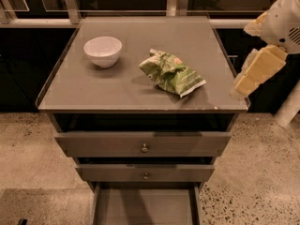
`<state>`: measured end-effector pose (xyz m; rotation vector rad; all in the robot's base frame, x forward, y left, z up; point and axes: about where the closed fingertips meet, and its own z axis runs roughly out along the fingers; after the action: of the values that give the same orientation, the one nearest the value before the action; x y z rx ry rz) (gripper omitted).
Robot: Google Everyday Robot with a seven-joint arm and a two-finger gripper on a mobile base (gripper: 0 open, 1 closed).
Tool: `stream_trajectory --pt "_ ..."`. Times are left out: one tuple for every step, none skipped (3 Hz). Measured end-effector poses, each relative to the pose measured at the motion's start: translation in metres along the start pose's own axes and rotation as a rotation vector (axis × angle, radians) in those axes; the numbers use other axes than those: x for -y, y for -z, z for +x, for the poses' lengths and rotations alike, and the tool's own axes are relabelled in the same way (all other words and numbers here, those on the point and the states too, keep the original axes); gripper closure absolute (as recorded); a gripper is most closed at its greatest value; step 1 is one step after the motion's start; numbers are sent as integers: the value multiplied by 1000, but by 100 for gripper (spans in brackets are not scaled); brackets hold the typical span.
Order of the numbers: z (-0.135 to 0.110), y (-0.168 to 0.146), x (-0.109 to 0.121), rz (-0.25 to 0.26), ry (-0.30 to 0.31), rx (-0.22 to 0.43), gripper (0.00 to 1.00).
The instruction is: Place green jalapeno chip bag into bottom drawer
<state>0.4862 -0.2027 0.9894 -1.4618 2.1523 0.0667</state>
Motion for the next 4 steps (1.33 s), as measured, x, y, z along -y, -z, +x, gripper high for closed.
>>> stream_trajectory --pt "-22 -27 22 -52 -38 79 0" --pt "-44 -55 33 -112 -23 90 0" --pt "-47 -57 34 -116 -19 93 0" --pt "-45 -60 40 -82 -83 141 0"
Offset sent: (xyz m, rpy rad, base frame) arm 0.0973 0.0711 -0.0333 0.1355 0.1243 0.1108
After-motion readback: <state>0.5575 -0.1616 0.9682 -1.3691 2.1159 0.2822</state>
